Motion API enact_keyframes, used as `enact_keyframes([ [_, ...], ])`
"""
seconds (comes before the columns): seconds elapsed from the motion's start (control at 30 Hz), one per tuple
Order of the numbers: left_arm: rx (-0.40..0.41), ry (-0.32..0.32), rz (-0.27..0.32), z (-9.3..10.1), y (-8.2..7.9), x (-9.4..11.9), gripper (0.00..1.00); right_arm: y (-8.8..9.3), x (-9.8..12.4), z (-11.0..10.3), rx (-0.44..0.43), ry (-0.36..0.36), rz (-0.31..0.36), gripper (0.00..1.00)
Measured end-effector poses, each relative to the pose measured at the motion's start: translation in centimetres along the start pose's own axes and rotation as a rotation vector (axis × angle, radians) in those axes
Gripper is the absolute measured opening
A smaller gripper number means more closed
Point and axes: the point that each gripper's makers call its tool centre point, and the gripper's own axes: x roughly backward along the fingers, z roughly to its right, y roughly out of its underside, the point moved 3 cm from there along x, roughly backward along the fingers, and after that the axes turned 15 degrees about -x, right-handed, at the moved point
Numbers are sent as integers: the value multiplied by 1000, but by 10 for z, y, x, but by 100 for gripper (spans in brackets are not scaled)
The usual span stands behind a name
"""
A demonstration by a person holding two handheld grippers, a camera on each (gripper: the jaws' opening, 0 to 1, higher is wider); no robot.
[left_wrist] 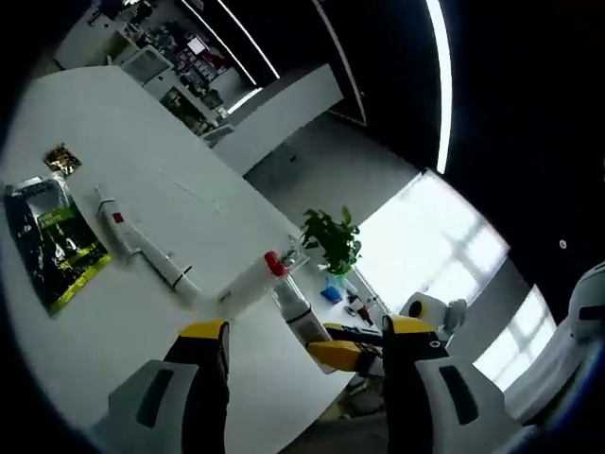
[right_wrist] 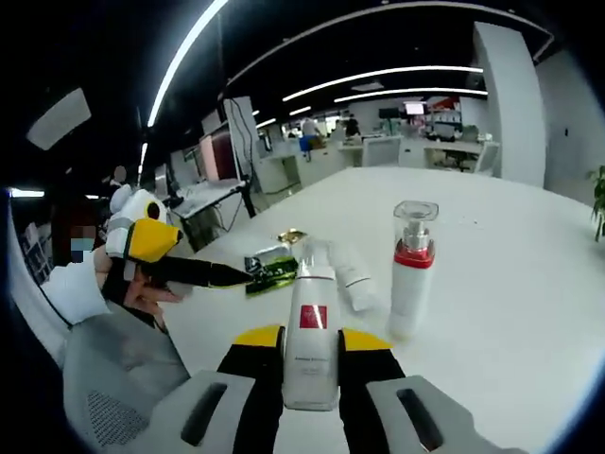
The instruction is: Arrange the skincare products in the storage area until every visible bottle or jar stands upright without overlapping.
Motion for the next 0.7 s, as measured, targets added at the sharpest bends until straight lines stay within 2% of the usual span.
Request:
enact_keyframes([
  [0.2,-3,13,10,11,-2,-15,51,-6,-4,-19,26,-46,11,13],
  [0.4,17,56,-19,14,2,-33,36,-9,-9,-25,61,-64,15,13],
  [0.7,46,90,-67,22,14,-49,27,-12,-5,-29,73,-84,41,13],
])
